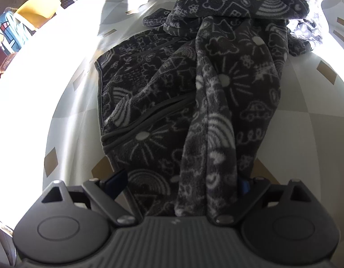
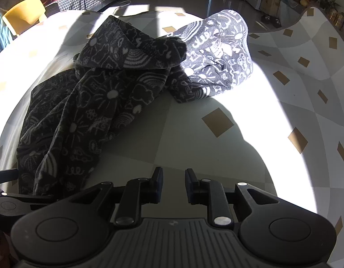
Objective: Fold clothes
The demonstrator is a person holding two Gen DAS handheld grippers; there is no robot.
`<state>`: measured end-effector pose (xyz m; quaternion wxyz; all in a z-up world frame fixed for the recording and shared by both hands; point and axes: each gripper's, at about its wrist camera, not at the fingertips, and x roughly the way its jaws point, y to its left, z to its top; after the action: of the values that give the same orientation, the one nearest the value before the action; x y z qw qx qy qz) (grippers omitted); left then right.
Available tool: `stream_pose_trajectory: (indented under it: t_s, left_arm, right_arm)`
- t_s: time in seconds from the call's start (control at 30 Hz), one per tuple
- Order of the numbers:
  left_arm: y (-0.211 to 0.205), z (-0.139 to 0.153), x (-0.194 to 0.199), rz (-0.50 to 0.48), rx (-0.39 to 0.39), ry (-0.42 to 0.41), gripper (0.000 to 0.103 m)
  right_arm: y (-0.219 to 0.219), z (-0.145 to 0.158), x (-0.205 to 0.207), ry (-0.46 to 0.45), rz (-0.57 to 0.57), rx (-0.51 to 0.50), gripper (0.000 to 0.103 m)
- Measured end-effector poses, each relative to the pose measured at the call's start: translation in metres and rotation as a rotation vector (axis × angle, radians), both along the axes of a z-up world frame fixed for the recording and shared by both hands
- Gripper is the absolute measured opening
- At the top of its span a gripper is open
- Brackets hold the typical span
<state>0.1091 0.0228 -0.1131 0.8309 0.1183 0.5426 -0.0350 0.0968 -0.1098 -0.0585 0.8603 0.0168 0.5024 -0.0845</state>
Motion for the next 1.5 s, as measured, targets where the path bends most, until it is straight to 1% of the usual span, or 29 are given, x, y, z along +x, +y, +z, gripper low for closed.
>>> stream_pose_trajectory:
  t_s: [0.03, 0.1, 0.13, 0.17, 0.23, 0.37, 0.47, 0.57, 0.63, 0.83, 0.97, 1.03, 1.17, 1.27, 1.4, 1.5]
  left_arm:
    - [0.001, -0.002, -0.003, -0.001, -0.01, 0.014, 0.096]
    - [0.006, -0.006, -0.004, 0.003, -0.033, 0.069, 0.099]
    - [0.009, -0.006, -0.008, 0.016, -0.039, 0.061, 0.101]
    - [0.01, -0.004, -0.011, 0.02, -0.029, 0.046, 0.1]
    - [0.008, 0.0, -0.016, -0.009, -0.007, 0.01, 0.096]
    - [0.002, 0.011, -0.021, -0.053, 0.031, -0.036, 0.093]
    - [0.0, 0.026, -0.016, -0.055, 0.022, -0.07, 0.094]
    - [-0.009, 0.045, -0.003, -0.058, 0.004, -0.097, 0.098]
    - [-0.015, 0.051, 0.008, -0.06, 0.001, -0.114, 0.1]
    - [-0.018, 0.067, 0.04, -0.062, 0.006, -0.115, 0.103]
    - [-0.015, 0.072, 0.062, -0.062, 0.026, -0.121, 0.103]
    - [-0.014, 0.07, 0.074, -0.052, 0.043, -0.116, 0.103]
    - [-0.009, 0.061, 0.095, -0.009, 0.043, -0.115, 0.103]
    - [-0.005, 0.055, 0.107, 0.017, 0.008, -0.072, 0.103]
    - [-0.01, 0.053, 0.115, 0.001, 0.02, -0.078, 0.103]
    - [-0.01, 0.05, 0.122, 0.02, 0.01, -0.064, 0.103]
  right_arm:
    - [0.0, 0.001, 0.002, -0.002, 0.007, -0.005, 0.021]
    - [0.001, 0.002, 0.005, -0.002, 0.014, -0.004, 0.022]
    - [0.001, 0.003, 0.007, -0.002, 0.015, 0.0, 0.023]
    - [0.001, 0.003, 0.008, -0.005, 0.016, 0.003, 0.024]
    - [0.001, 0.005, 0.01, -0.014, 0.018, 0.009, 0.026]
    - [0.002, 0.012, 0.014, -0.053, 0.031, 0.012, 0.03]
    - [0.003, 0.019, 0.018, -0.094, 0.045, 0.021, 0.039]
    - [0.006, 0.024, 0.026, -0.121, 0.06, 0.027, 0.042]
    - [0.011, 0.026, 0.032, -0.135, 0.073, 0.021, 0.045]
    - [0.027, 0.034, 0.053, -0.199, 0.143, 0.02, 0.051]
    - [0.033, 0.036, 0.07, -0.234, 0.174, 0.011, 0.053]
    - [0.033, 0.035, 0.082, -0.245, 0.183, 0.013, 0.053]
    - [0.034, 0.031, 0.102, -0.274, 0.192, -0.023, 0.053]
    - [0.029, 0.024, 0.12, -0.278, 0.179, -0.008, 0.053]
    - [0.026, 0.015, 0.136, -0.274, 0.181, 0.01, 0.054]
    - [0.027, 0.008, 0.147, -0.273, 0.196, 0.017, 0.054]
